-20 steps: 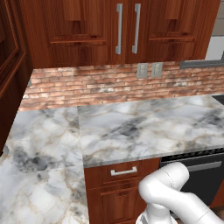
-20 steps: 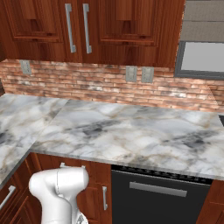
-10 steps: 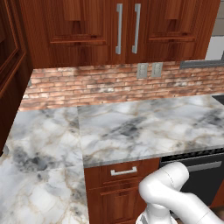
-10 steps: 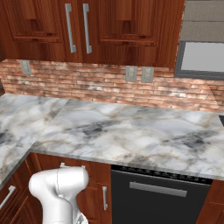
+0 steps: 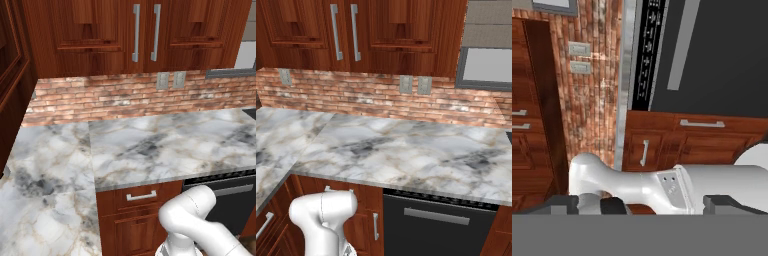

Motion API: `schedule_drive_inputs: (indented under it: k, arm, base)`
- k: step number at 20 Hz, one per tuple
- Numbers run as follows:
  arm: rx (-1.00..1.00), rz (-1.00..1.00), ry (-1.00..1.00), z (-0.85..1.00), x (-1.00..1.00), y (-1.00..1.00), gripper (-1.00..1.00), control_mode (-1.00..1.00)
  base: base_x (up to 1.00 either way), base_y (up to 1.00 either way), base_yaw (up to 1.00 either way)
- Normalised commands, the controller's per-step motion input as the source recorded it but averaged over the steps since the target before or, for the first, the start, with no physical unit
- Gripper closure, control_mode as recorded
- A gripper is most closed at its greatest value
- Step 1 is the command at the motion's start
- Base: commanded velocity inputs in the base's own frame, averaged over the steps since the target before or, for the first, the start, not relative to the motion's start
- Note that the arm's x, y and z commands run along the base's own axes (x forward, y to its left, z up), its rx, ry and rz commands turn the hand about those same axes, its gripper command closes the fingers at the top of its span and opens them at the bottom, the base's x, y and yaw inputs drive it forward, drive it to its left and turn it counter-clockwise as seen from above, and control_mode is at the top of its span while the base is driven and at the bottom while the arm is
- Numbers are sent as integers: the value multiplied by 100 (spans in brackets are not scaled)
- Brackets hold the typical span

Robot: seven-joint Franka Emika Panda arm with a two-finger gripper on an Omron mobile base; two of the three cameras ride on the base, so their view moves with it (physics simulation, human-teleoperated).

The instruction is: Open the dishwasher door and pull out the top rack.

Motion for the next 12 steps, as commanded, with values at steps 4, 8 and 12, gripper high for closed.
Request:
schedule_drive_inputs:
  k: [4,8,12]
  arm:
    - [-4,-8,-1,-7,17,35,-100,-100]
    - [-5,-10,0,-3,23,31,-100,-100]
    - [-3,-12,0,0,28,18,-100,-100]
  base:
    - [0,0,0]
    - [0,0,0]
    - [0,0,0]
